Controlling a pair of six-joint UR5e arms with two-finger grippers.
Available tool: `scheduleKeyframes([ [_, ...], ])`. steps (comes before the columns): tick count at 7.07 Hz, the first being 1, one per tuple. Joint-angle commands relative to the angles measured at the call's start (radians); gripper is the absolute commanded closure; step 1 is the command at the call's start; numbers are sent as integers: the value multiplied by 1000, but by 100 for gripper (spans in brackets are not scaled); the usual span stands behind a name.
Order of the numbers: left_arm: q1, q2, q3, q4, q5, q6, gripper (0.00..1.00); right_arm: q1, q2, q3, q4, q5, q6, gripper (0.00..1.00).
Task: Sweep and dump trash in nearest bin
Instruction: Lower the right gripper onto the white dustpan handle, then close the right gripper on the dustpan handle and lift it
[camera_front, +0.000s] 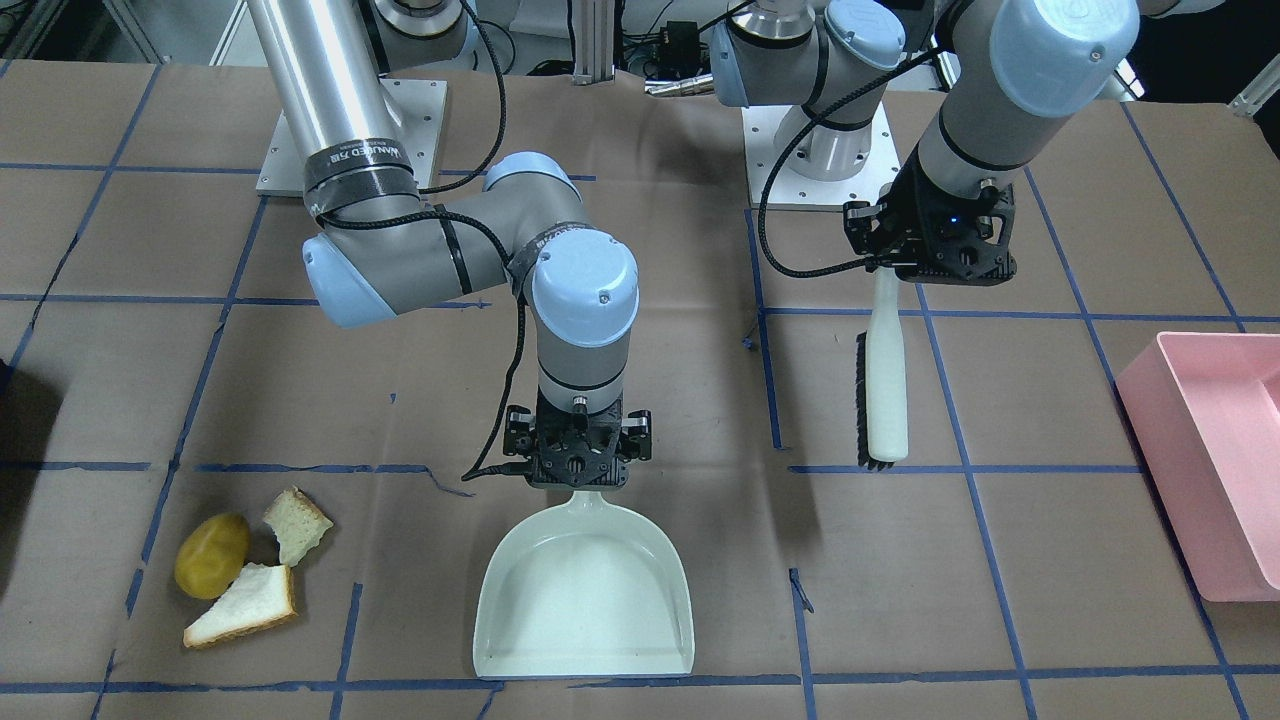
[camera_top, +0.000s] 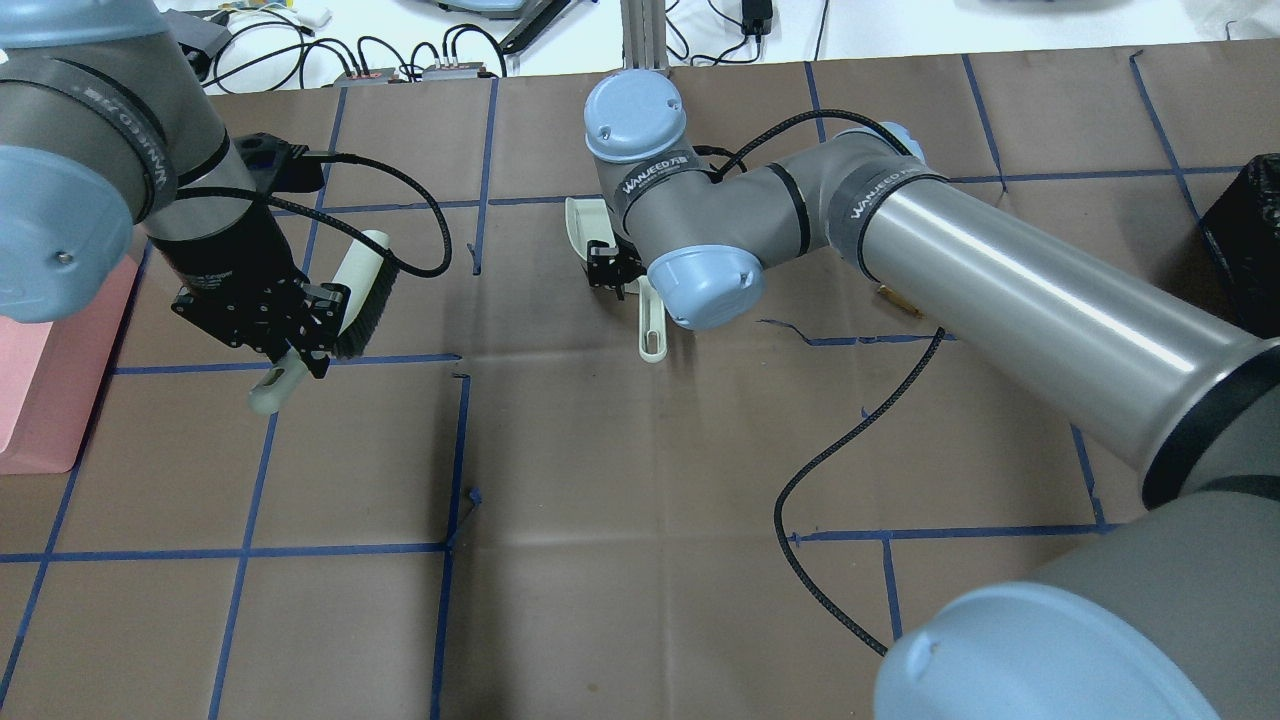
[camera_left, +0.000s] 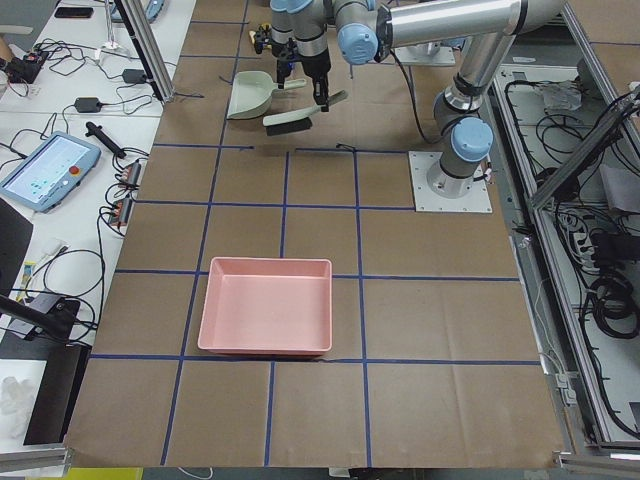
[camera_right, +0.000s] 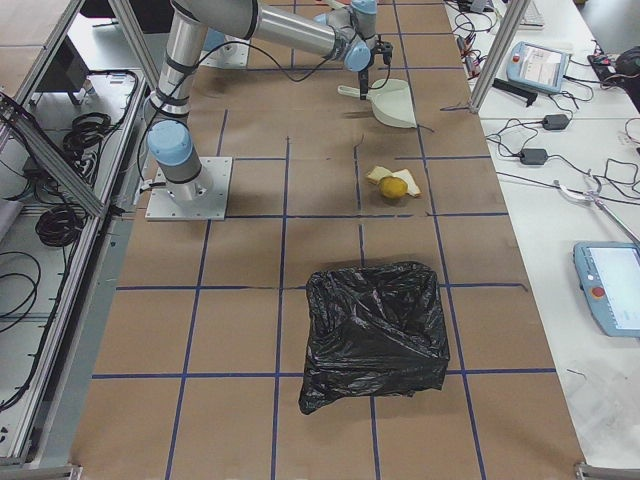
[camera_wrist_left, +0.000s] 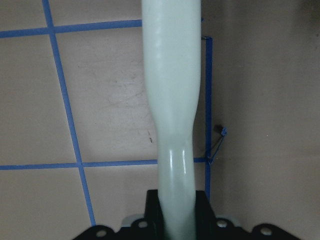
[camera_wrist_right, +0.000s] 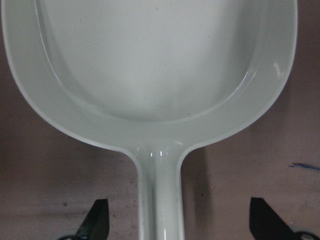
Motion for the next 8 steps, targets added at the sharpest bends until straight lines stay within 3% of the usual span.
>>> scheduleKeyframes([
  [1,0,-1,-2,2,2,2,100,2,16,1,-13,0,21,0],
  [4,0,-1,-2,-5,2,2,100,3,22,1,-12,11,56,0],
  [5,0,-1,-2,-5,2,2,100,3,22,1,-12,13,55,9],
  [7,0,-1,-2,-5,2,2,100,3,21,1,-10,13,50,39],
  [8,0,-1,-2,-5,2,2,100,3,21,1,-10,13,49,48],
])
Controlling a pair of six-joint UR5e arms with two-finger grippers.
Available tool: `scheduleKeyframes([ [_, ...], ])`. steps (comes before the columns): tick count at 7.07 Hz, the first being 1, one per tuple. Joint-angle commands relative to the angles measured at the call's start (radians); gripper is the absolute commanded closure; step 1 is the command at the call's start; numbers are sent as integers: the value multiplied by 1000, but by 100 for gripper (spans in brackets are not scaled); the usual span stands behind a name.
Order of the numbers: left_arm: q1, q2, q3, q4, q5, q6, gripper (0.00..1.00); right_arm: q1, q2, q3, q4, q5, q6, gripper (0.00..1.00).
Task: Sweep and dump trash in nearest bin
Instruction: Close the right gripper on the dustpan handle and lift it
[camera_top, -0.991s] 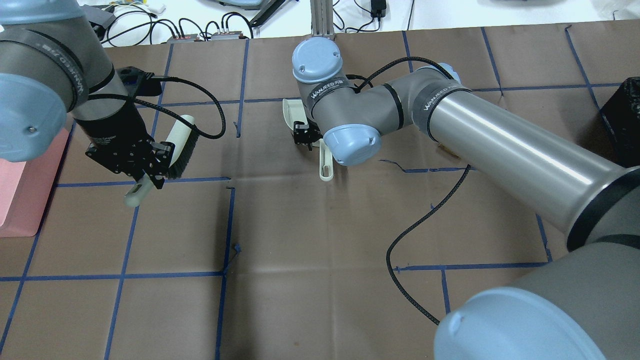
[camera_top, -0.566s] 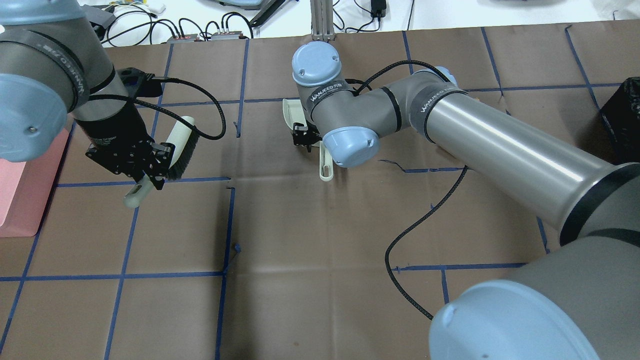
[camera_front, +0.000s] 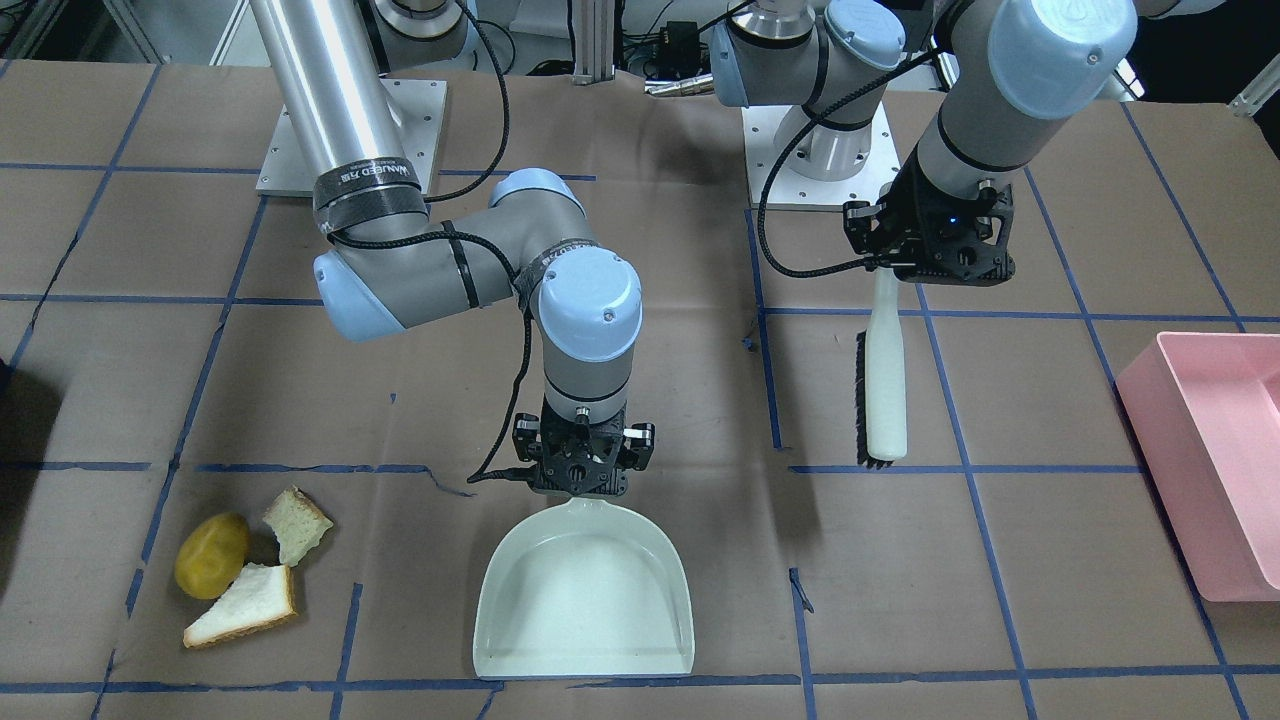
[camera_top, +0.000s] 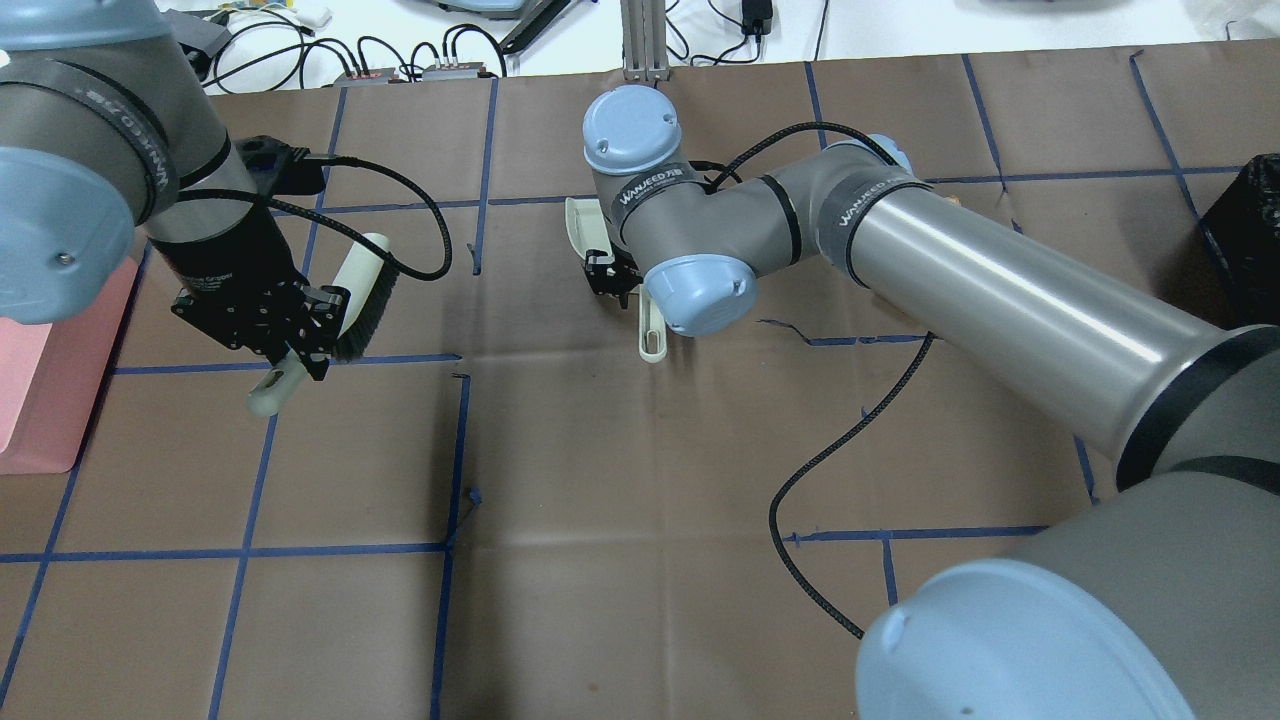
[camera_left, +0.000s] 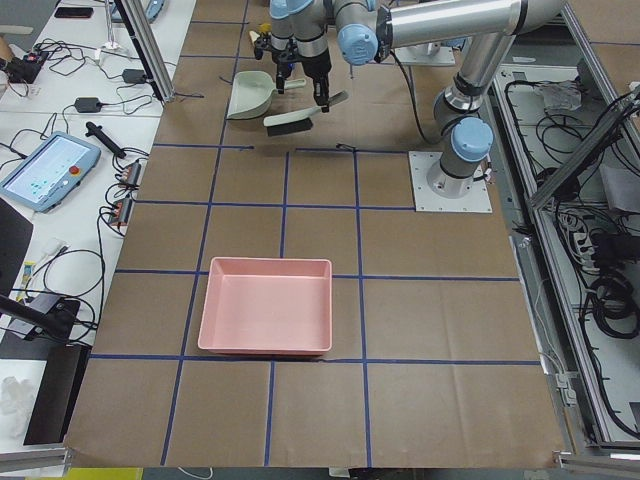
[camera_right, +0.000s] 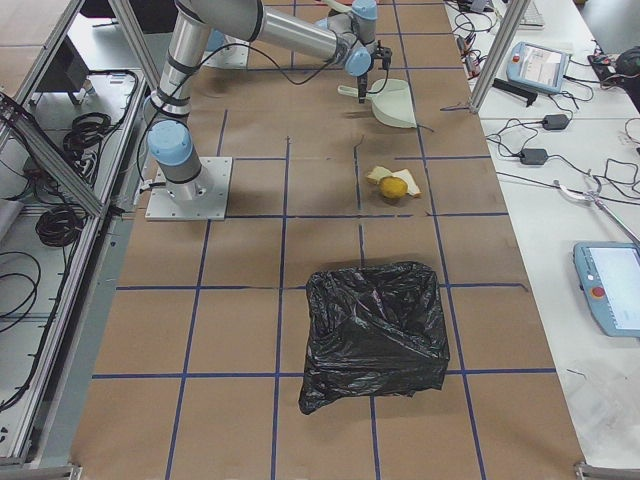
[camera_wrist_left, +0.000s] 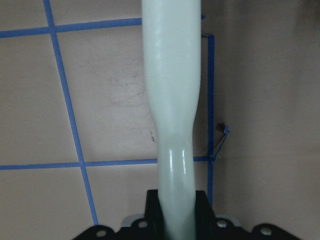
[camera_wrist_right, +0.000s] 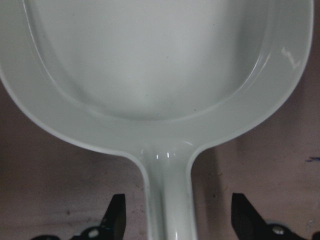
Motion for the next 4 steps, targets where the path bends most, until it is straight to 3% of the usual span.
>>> scheduleKeyframes([
  [1,0,0,0,0,0,0,100,2,0,0,1,0,-5,59],
  [4,0,0,0,0,0,0,100,2,-2,-2,5,2,-7,93],
])
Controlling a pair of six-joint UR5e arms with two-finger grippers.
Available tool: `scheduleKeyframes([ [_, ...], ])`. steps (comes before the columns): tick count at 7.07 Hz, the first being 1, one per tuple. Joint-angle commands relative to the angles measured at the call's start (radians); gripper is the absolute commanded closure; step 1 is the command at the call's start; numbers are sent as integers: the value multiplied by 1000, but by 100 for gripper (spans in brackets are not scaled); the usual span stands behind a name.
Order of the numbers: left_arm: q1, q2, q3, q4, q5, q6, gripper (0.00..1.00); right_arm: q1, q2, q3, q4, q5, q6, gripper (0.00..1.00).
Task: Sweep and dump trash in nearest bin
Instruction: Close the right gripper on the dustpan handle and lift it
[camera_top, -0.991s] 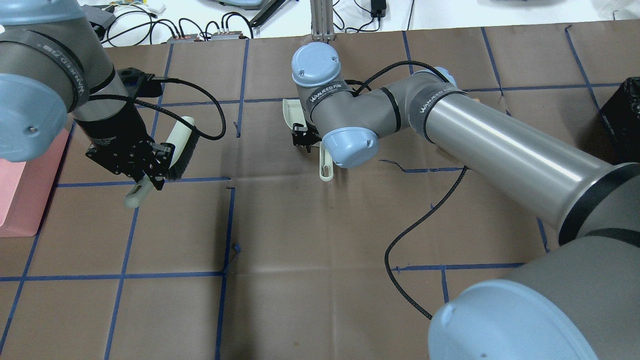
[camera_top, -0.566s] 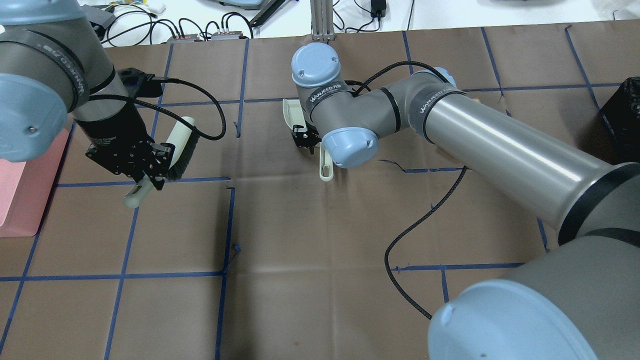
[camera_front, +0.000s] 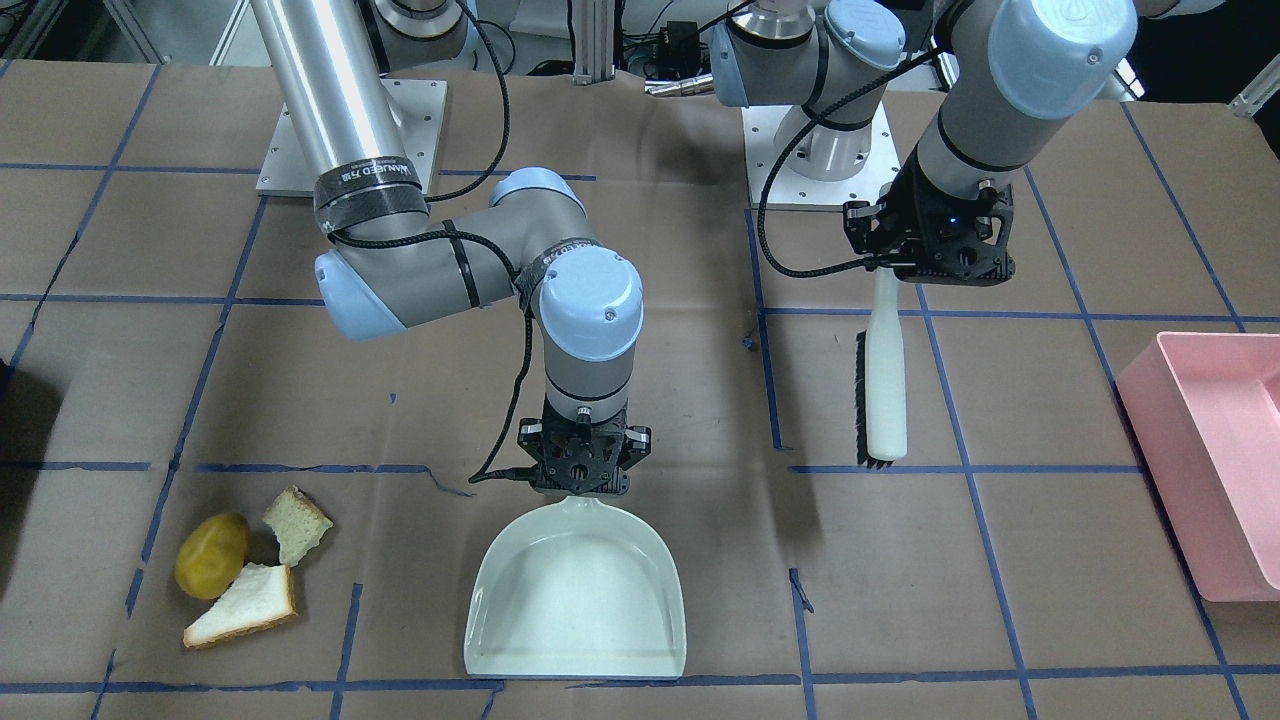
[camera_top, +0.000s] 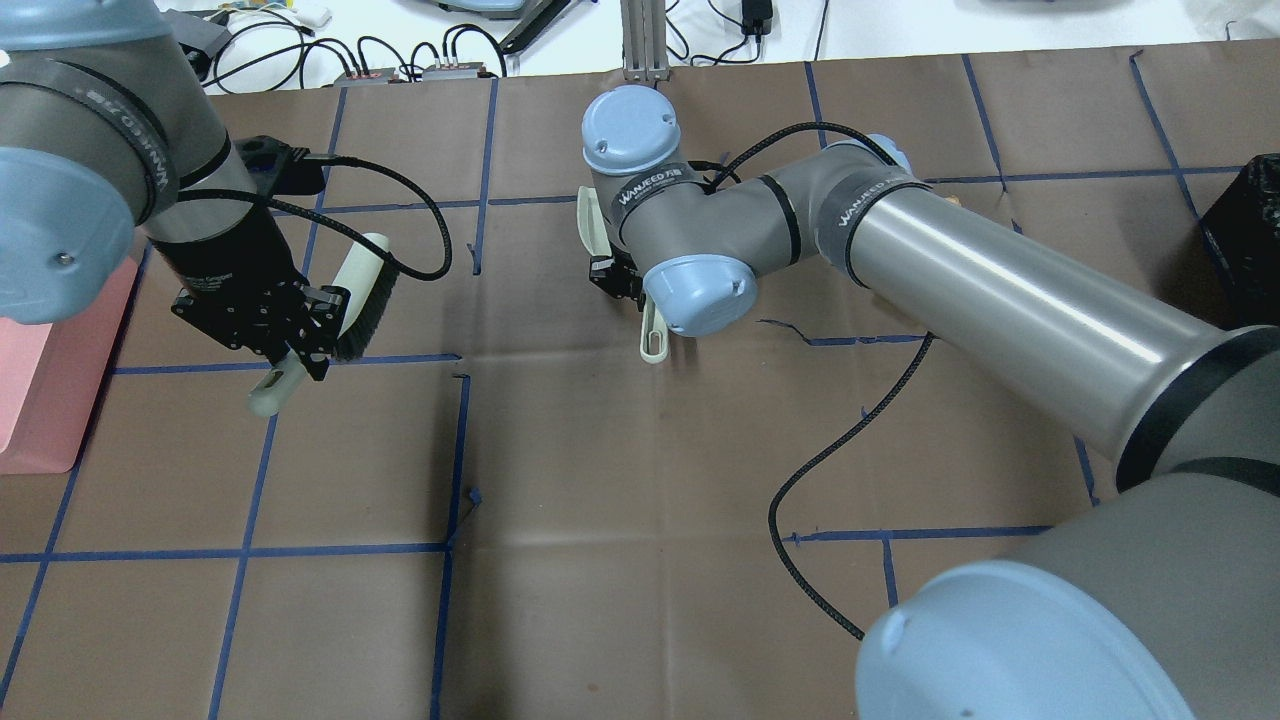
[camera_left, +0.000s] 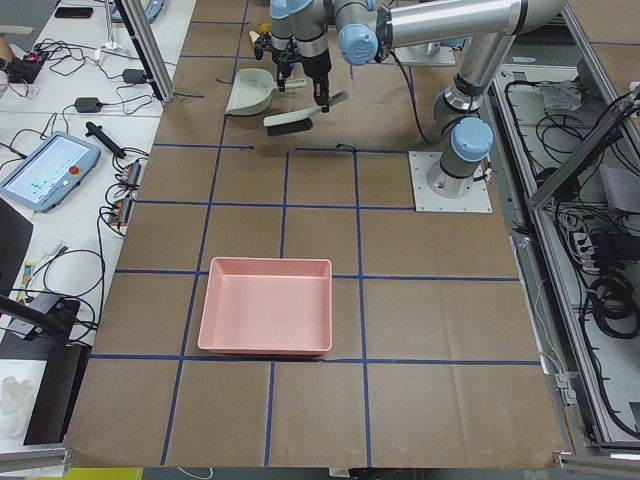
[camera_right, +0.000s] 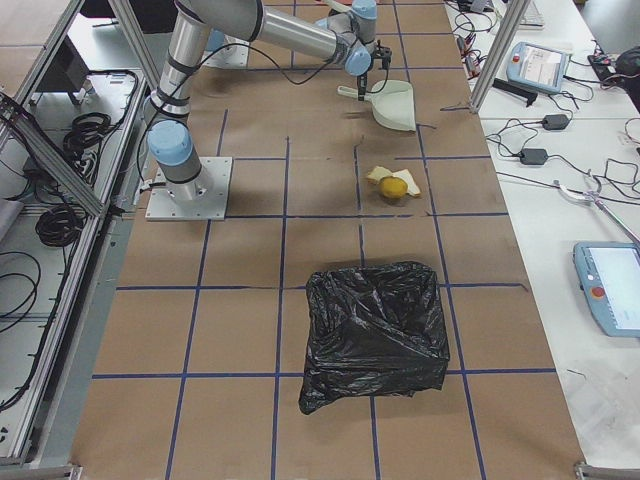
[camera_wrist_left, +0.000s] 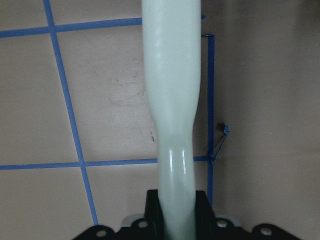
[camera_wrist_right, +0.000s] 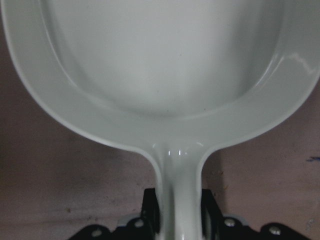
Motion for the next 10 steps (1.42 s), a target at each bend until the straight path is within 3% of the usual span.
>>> scheduleKeyframes([
  [1,0,0,-2,0,0,0,100,-1,-6,-2,5,-1,-1,97],
  [3,0,-5,0,6,0,0,100,-6,-31,-17,27,-1,-3,97],
  [8,-9,-21,0,12,-5,-6,100,-23,-73,-305,459,4,-4,97],
  [10,-11,-25,2,12,-3,-8,100,-61,-90,-314,473,4,-85,97],
])
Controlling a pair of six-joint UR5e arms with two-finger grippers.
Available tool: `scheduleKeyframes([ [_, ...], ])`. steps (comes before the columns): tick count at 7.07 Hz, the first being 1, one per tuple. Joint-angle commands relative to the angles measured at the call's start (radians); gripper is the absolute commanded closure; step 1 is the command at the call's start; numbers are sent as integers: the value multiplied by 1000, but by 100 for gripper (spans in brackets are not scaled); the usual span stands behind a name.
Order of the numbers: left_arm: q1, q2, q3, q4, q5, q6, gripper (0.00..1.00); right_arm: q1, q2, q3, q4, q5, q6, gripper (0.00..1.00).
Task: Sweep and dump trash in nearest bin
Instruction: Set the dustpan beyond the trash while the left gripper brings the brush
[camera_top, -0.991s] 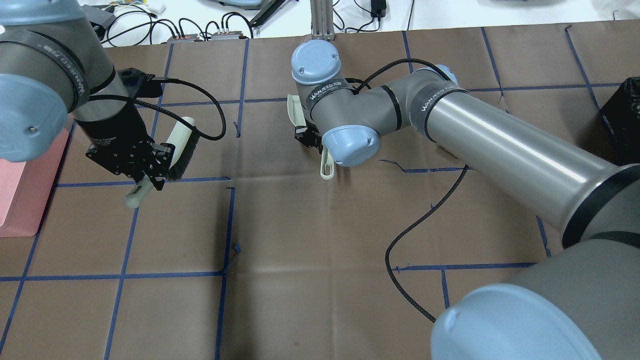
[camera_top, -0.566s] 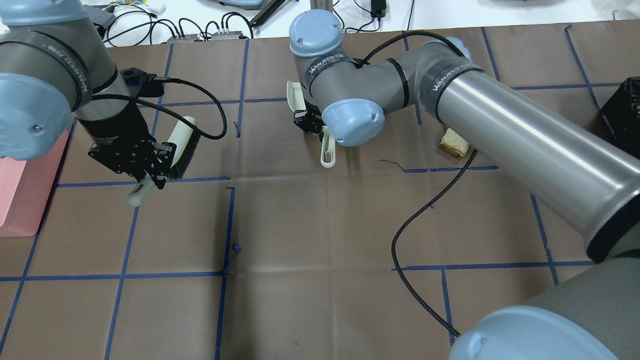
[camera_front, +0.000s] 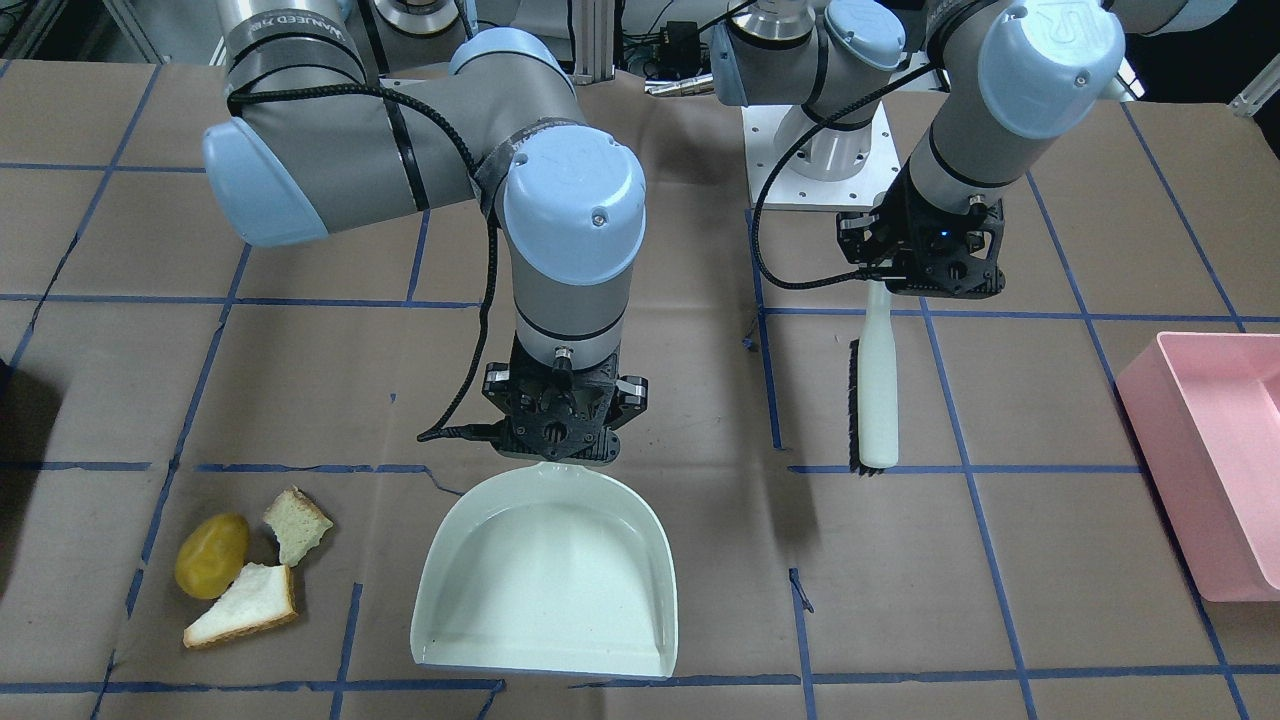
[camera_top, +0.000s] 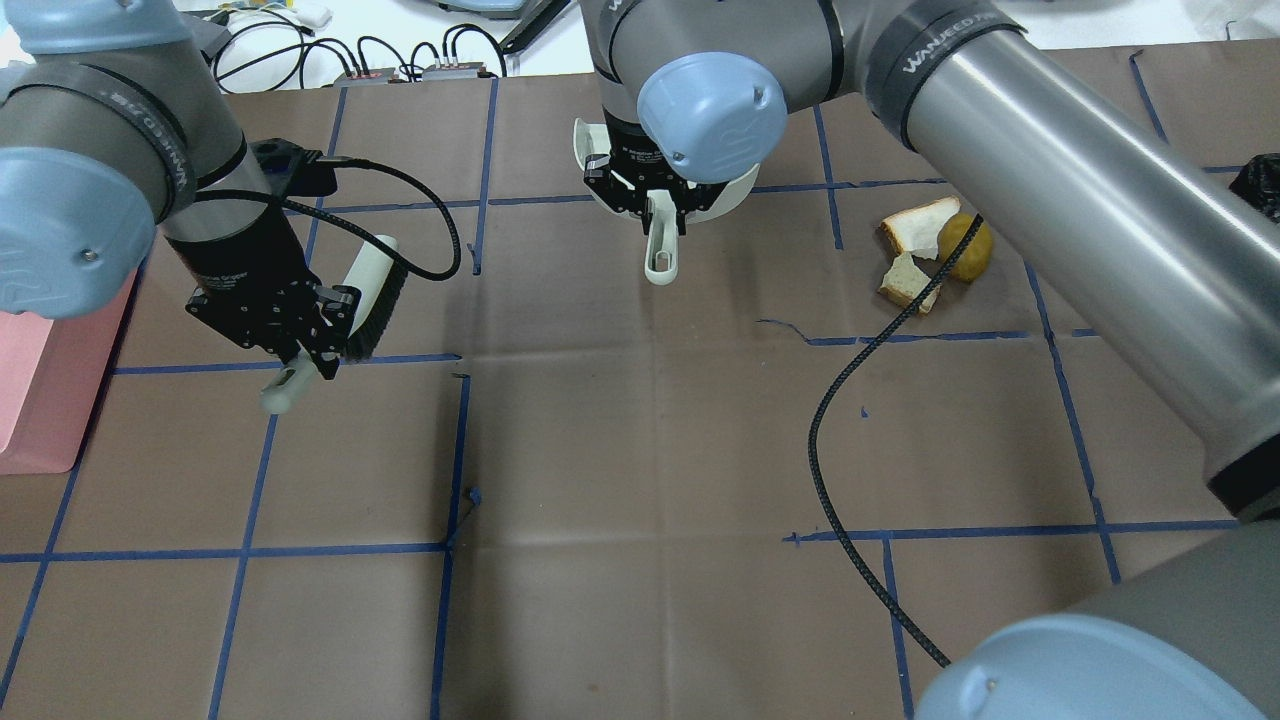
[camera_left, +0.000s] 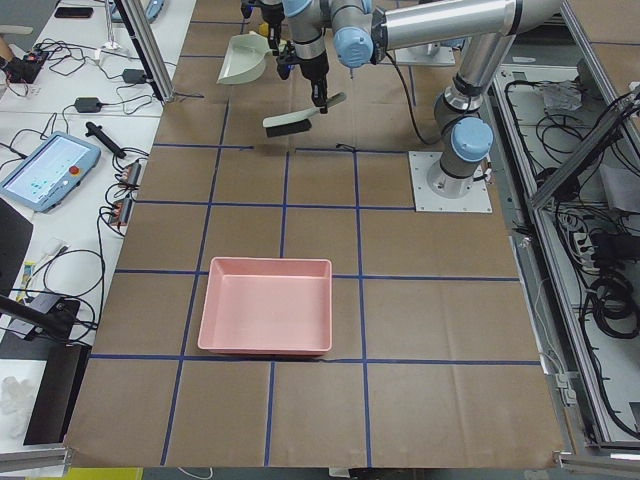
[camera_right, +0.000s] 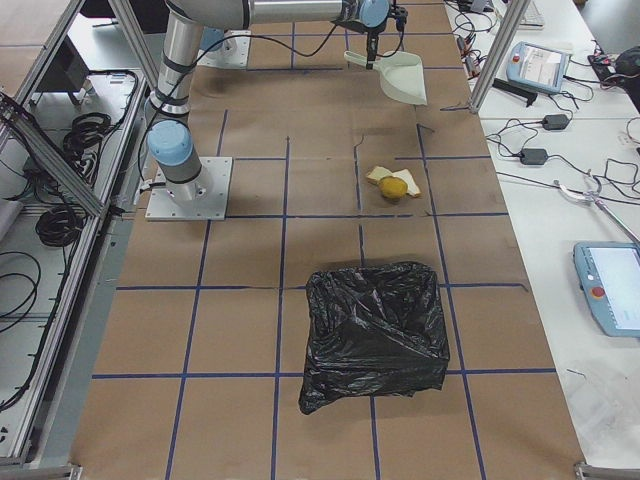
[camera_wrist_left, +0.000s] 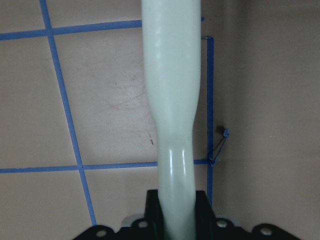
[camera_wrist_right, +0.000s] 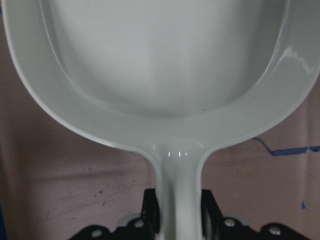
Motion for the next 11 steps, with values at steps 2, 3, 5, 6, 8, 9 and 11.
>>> scheduleKeyframes([
  [2,-1,-1,1,-1,-2,-1,100,-95,-62,0,95,-2,-235,97],
  [3,-1,-1,1,-3,-7,-1,100,-130,-82,11,116,-5,-350,97],
  [5,-18,5,4,-2,-18,-4,100,-215,-120,16,171,-17,-621,97],
  [6,-59,0,7,0,-16,-2,100,-268,-137,17,196,-19,-750,98],
  [8,-210,-39,12,91,-110,-60,100,-391,-165,17,222,-52,-1017,98],
  [9,-267,-88,30,124,-139,-123,100,-446,-171,17,224,-83,-1169,98],
  [11,-362,-158,56,246,-137,-174,100,-561,-171,19,222,-108,-1437,99],
])
